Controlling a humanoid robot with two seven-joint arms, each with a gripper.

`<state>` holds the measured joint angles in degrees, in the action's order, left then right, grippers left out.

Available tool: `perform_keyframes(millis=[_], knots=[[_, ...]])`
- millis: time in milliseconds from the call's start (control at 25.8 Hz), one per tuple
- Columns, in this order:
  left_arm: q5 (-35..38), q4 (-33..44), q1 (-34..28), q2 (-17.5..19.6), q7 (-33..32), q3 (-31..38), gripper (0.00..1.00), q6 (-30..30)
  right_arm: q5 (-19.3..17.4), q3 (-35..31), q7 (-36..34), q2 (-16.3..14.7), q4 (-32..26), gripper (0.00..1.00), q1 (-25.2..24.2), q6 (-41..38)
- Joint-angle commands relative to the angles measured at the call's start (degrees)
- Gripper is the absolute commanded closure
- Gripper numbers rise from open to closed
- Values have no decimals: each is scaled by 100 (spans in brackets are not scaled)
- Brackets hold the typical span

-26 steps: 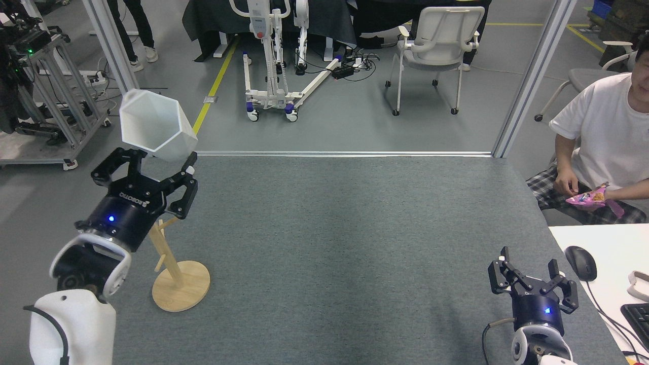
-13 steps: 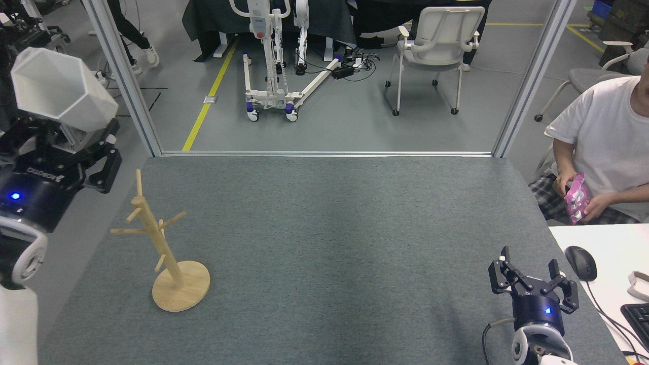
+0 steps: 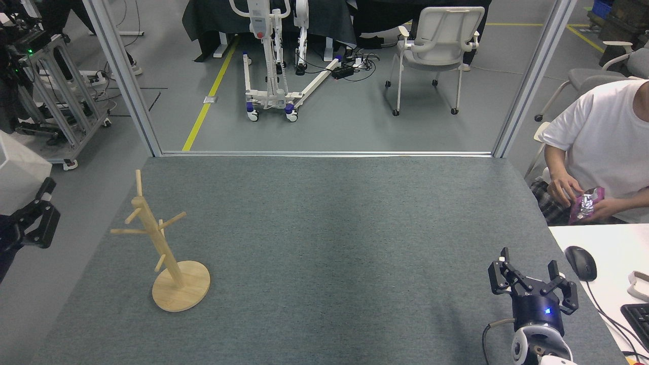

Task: Hang cup on storage rack
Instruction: 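Lower the cup with the left gripper beside the wooden stand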

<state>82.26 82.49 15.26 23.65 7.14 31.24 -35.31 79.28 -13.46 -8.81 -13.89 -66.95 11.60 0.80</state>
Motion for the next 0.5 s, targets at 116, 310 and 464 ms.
perform_keyframes(millis=[116,310,464], knots=[[44,-1139,-182,175,886,-13,100,-73,0,2,2,1,-2,1,0,-1],[202,-2009,-261,254,1606,-452,100,-345,0,2,2,1,-2,1,0,-1],[220,-2378,-269,254,1888,-795,100,-363,0,10,2,9,-2,1,-9,-1]])
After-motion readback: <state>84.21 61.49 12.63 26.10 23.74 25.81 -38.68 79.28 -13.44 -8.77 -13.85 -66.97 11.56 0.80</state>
